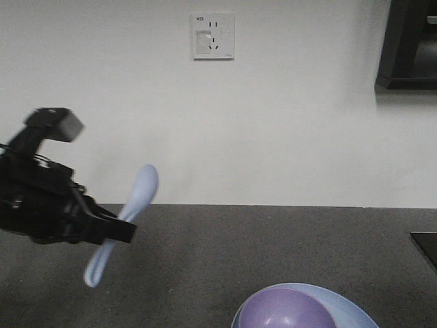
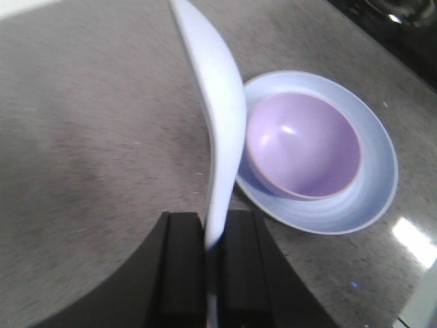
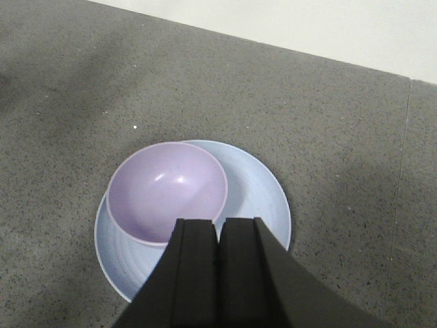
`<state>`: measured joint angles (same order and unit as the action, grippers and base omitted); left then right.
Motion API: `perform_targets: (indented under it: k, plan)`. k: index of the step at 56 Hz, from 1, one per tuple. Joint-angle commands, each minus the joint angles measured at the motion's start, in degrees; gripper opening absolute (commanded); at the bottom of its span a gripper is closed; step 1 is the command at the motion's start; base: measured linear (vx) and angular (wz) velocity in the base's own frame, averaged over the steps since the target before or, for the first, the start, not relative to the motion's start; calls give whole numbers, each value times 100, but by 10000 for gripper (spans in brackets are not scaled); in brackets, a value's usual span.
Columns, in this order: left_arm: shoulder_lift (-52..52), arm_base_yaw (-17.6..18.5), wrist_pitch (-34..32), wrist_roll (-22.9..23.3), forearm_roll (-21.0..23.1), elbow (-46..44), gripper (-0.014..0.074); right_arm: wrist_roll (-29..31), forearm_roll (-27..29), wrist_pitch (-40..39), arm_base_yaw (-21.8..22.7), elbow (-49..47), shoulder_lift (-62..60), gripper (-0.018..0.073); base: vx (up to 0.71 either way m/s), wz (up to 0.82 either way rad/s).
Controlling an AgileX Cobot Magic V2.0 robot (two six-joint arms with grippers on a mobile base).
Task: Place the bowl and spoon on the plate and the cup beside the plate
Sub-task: 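Lower the white spoon into the bowl with the left gripper and release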
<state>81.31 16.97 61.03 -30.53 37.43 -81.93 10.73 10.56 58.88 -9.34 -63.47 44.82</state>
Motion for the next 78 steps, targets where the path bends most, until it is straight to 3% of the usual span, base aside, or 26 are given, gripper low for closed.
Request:
perform_targets:
  k: [1, 8, 18, 26, 37, 45, 66, 73, 78]
  plan:
    - [432, 444, -78, -35, 400, -508, 0, -13, -63, -350, -11, -183, -9, -10, 0, 0]
    - [1134, 1050, -73, 116, 385, -898, 0, -30, -76, -350, -11, -183, -9, -10, 0, 0]
    - [1829, 1592, -73, 122, 390, -1197, 0, -30, -140, -344, -11, -183, -9, -10, 0, 0]
    - [2223, 1873, -114, 152, 400, -1279, 1, -30, -179, -293, -11, -183, -9, -9, 0, 0]
    - [2434, 1947, -208, 284, 354, -1279, 35, -30, -214, -256, -11, -183, -9, -9, 0, 0]
    - [2453, 1947, -291, 213, 360, -1279, 127, -30, -218, -228, -11, -183, -9, -9, 0, 0]
    - [2453, 1947, -442, 207, 365, -1279, 522, -36, -218, -216, -11, -183, -9, -9, 0, 0]
    - [2413, 1940, -386, 207, 352, -1322, 571, -36, -218, -216, -11, -183, -9, -9, 0, 0]
    - [2317, 1940, -79, 226, 106, -1528, 569, -36, -218, -216, -11, -183, -9, -9, 0, 0]
